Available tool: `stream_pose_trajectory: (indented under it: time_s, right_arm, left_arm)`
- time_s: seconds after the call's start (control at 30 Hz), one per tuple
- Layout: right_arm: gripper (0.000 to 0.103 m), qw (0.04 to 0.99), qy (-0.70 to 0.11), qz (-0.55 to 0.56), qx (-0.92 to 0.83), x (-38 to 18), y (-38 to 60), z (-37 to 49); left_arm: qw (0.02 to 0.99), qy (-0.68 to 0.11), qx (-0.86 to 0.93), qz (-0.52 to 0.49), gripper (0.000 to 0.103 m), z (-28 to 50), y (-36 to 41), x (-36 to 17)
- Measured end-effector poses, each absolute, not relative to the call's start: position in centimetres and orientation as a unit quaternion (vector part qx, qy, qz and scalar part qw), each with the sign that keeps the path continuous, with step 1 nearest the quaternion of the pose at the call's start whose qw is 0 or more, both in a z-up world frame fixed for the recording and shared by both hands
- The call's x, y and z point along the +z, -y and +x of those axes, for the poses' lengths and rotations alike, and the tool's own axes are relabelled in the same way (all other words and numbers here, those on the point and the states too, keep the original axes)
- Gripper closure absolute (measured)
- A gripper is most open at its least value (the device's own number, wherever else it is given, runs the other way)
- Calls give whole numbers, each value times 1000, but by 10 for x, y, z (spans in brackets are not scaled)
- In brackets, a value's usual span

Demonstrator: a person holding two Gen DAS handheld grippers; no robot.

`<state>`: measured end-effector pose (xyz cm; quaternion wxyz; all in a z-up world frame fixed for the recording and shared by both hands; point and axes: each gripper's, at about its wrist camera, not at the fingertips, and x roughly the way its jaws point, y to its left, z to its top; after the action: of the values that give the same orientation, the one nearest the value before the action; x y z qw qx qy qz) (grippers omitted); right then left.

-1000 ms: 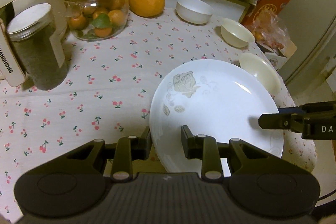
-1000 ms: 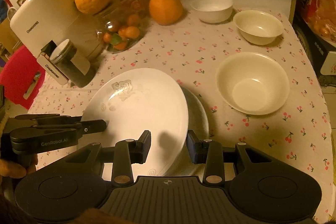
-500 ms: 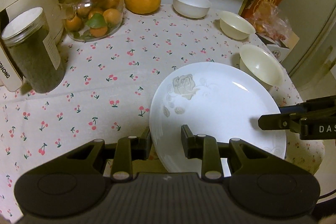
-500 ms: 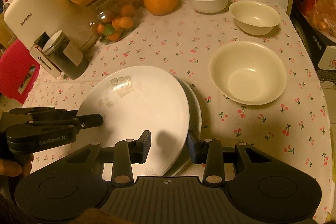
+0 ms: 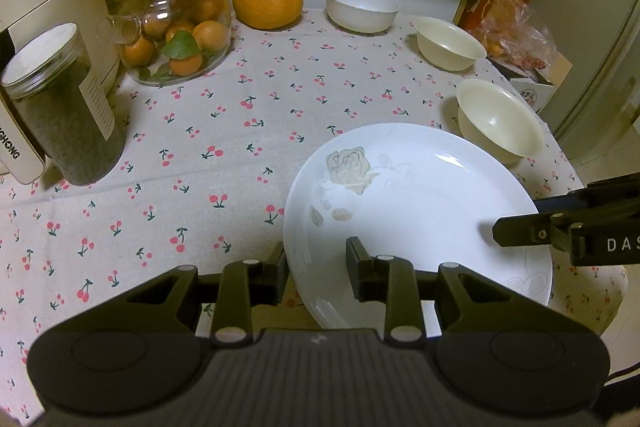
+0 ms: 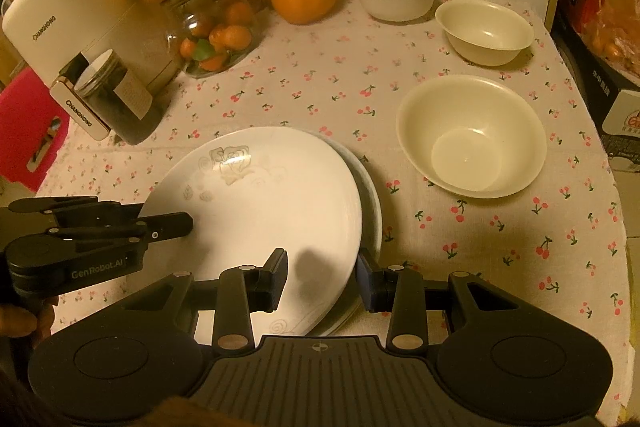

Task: Organize plates and bowls
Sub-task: 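Lower the white plate with both tools onto the blue-patterned plate stack, then open both tools and release the white plate on the stack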

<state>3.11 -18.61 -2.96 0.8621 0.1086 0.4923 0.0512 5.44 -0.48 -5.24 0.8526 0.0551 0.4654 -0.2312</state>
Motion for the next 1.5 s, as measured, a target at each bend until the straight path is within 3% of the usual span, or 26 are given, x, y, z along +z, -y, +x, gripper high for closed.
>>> stream_pose_trajectory:
  time_s: [0.87,1.5]
  right_arm:
    - [67,861,-494,105,54,-27,187,29]
    - [66,867,-490,70,57,-25,184,25]
  left_arm:
    - [860,-449,-230,82,72,49,12,-54]
    - [873,-400,-226,167,71,33,26,-62]
